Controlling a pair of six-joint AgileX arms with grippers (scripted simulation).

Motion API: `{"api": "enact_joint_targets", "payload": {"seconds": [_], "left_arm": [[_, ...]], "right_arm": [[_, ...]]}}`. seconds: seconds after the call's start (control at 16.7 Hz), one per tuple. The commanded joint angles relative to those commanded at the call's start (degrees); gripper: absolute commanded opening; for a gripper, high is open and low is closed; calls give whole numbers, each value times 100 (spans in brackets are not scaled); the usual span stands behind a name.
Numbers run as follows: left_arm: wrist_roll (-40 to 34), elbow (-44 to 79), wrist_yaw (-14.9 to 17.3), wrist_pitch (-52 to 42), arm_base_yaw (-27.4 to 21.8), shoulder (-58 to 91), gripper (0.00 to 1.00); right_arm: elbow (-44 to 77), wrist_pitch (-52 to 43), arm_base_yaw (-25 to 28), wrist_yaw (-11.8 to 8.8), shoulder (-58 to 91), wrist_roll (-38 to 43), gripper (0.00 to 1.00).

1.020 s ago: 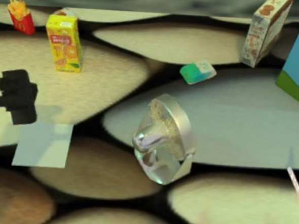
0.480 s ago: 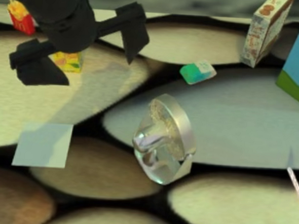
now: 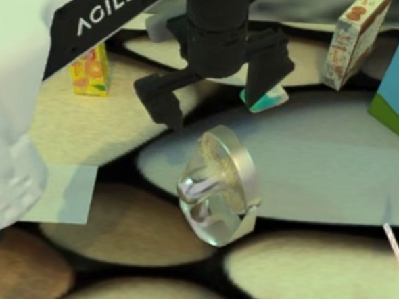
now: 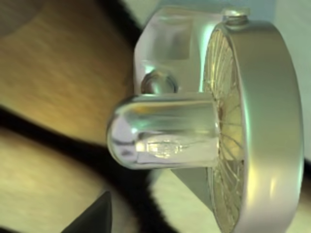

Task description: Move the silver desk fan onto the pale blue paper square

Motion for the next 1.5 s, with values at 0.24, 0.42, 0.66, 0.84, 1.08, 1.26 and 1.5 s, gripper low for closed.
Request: {"api": "enact_joint_targets", "payload": {"seconds": [0.24, 0.42, 0.66, 0.84, 1.08, 1.26, 1.5], "left_arm": [[-464, 777, -42, -350, -176, 673, 100], [-494, 824, -46, -369, -187, 715, 100], [-484, 794, -41, -339, -160, 704, 100], [-470, 376, -48, 3, -165, 603, 100], [-478, -677, -49, 760, -169, 389, 100], [-488, -1037, -50, 1085, -176, 309, 100], [-488, -1044, -50, 1091, -176, 308, 100]], "right_arm": [[0, 0, 0, 0, 0, 0, 100], [0, 0, 0, 0, 0, 0, 100], [0, 0, 0, 0, 0, 0, 100], [0, 0, 0, 0, 0, 0, 100], [0, 0, 0, 0, 0, 0, 100], [0, 0, 0, 0, 0, 0, 100], [0, 0, 0, 0, 0, 0, 100]]}}
